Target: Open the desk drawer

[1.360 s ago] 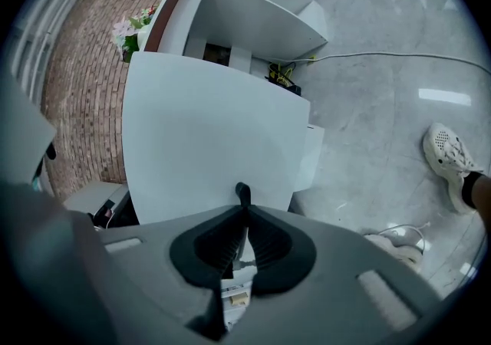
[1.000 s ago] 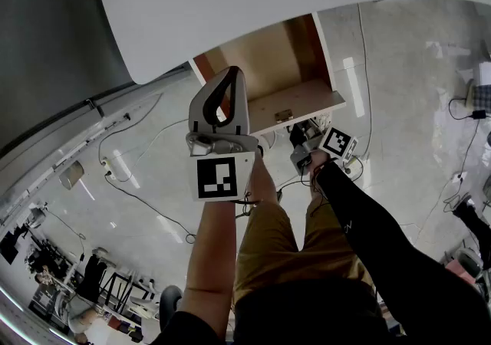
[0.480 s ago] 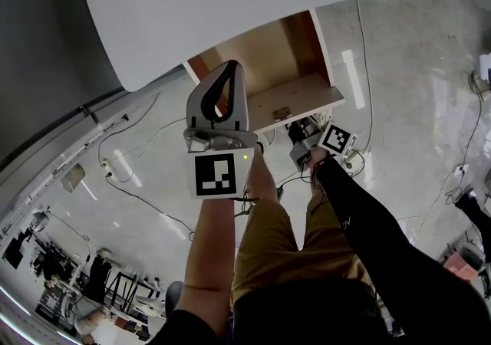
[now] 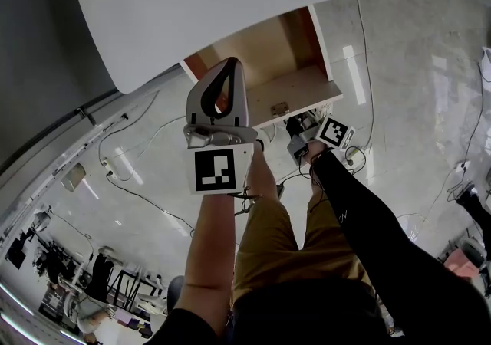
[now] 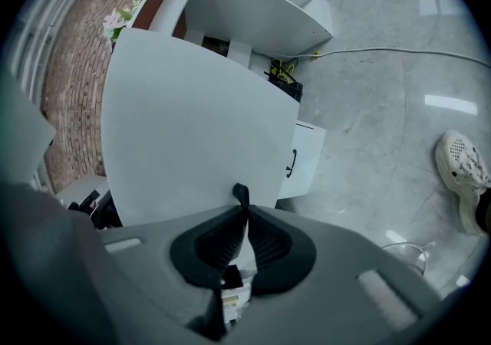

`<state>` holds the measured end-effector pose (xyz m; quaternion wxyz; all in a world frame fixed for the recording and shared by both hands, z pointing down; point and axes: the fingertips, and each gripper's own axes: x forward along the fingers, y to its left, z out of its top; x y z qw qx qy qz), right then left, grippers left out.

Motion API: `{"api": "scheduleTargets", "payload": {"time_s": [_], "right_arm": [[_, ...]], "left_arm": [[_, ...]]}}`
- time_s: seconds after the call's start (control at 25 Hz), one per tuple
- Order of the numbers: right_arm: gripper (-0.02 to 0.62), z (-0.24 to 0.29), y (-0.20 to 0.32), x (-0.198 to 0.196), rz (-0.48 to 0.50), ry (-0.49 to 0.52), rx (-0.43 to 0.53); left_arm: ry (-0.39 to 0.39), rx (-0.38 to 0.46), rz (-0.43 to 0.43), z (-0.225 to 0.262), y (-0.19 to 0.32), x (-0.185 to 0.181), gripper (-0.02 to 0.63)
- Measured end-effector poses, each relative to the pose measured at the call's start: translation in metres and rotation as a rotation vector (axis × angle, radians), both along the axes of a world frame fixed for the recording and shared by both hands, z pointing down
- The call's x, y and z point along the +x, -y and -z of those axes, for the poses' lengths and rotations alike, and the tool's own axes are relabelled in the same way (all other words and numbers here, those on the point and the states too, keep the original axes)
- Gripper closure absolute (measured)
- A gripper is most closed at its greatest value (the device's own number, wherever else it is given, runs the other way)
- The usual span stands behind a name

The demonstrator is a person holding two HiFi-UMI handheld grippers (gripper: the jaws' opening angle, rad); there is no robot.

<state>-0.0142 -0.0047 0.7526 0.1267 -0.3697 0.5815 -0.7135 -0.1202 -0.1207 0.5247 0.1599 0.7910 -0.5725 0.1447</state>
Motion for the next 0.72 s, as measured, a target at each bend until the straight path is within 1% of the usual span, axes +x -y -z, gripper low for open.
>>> {"api": "scheduleTargets", "payload": {"time_s": [0.16, 0.28, 0.48, 0.72], "right_arm": [[0.575, -0.013, 0.005, -0.002, -0.034, -0.009, -0.027], [0.575, -0.013, 0.01, -0.004, -0.065, 0.01, -0.026], [0.575, -0.016, 0.008, -0.003, -0.029, 0.001, -0.034], [0.571, -0.017, 0.007, -0.002, -0.03, 0.017, -0.053]], "left_arm": [[0.001, -0.004, -0.004, -0.002, 0.0, 0.003, 0.597], [-0.002, -0.005, -0.004, -0.002, 0.0, 0.007, 0.597], [-0.004, -0.008, -0.007, -0.004, -0.001, 0.011, 0.597], [-0.002, -0.009, -0.016, -0.005, -0.002, 0.019, 0.597]]}}
